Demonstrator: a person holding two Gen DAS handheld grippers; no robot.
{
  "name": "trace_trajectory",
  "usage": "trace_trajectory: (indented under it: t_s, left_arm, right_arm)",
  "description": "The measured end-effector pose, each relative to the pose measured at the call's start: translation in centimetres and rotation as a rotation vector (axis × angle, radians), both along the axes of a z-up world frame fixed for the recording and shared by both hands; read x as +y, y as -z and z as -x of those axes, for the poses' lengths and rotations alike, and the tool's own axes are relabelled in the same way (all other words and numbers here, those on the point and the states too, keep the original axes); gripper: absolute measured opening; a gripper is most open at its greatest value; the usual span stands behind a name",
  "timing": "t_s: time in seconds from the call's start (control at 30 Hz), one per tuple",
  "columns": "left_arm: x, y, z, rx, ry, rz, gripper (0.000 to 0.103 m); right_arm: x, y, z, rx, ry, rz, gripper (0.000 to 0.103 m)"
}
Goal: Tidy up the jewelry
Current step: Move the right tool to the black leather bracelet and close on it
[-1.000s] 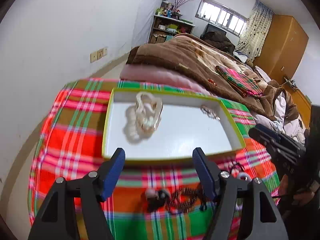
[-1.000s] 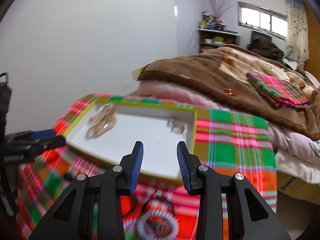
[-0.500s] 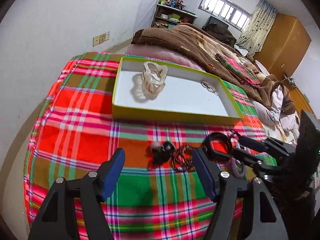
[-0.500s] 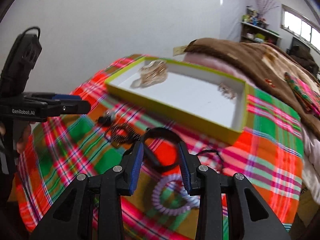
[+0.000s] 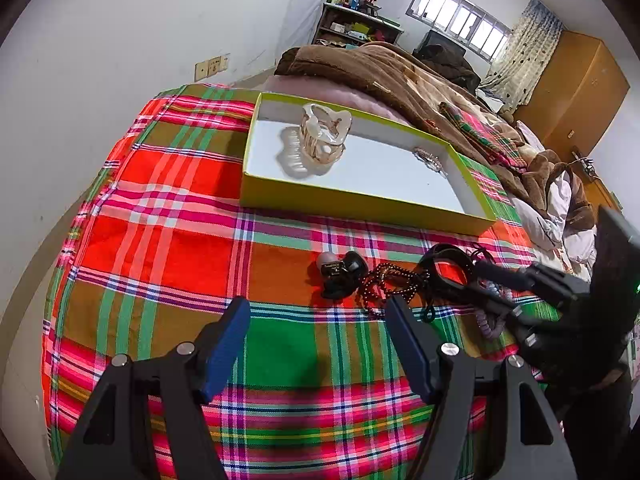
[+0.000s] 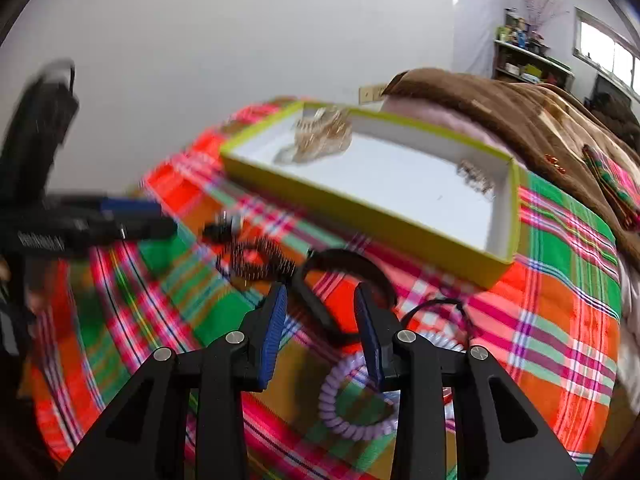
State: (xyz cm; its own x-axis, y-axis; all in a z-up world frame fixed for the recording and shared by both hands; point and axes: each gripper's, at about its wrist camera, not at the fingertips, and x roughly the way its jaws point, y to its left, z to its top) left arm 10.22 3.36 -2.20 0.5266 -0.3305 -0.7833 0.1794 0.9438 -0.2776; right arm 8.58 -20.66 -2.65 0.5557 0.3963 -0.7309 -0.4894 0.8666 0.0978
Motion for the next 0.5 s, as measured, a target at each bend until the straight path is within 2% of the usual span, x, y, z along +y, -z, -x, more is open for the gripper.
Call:
trace_trajectory:
  t_s: [0.2, 0.43, 0.5]
  left_arm:
    - [-0.1, 0.3, -0.1, 0.007, 0.001, 0.002, 0.072]
    - [-0.1, 0.7, -0.3, 0.020, -0.003, -0.004, 0.072]
    - [0.0, 0.7, -0.3, 0.022, -0.006, -0.003, 0.072]
  right_arm:
    - [0.1, 1.3, -2.6, 0.037, 0.081, 0.092, 0.036]
    - [0.5, 2.4, -3.3, 0.056, 0.067, 0.143, 0.036]
    - [0.4, 2.5, -3.3, 0.059, 0.065, 0.133, 0.030]
